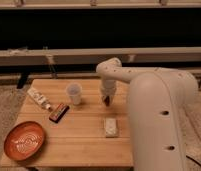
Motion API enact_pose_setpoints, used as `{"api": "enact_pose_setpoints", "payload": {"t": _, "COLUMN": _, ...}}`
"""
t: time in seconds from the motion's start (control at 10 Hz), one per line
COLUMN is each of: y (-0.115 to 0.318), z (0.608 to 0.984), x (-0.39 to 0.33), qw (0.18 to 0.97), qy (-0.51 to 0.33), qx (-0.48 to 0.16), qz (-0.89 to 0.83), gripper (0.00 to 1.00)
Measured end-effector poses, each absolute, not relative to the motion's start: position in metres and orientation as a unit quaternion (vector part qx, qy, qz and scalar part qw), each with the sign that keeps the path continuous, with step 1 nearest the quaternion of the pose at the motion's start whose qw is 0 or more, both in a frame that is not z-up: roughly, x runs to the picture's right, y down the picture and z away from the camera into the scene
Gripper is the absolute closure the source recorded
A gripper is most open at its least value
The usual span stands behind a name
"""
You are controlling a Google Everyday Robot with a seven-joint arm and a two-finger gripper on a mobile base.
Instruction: Place the pepper in the ceramic bowl
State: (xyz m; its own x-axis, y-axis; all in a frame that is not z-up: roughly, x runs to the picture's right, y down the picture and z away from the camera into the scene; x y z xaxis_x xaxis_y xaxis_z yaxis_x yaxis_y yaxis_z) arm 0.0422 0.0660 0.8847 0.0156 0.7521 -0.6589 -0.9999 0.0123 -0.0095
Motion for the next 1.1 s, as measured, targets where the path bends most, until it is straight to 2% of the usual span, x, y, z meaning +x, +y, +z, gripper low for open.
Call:
{"api": "enact_pose_setpoints", "payload": {"t": 0.3, "y": 0.058, "z": 0.849, "x": -0.006, "qw": 0.698, "qy": 0.237, "qx": -0.262, "qz": 0.623, "gripper": 1.0}}
{"api": "enact_pose_setpoints", "payload": {"t": 1.1, "y": 0.049, "z": 0.796, "x": -0.085, "qw": 0.756, "qy": 0.213, "qx": -0.282, "qz": 0.55, "gripper": 1.0}}
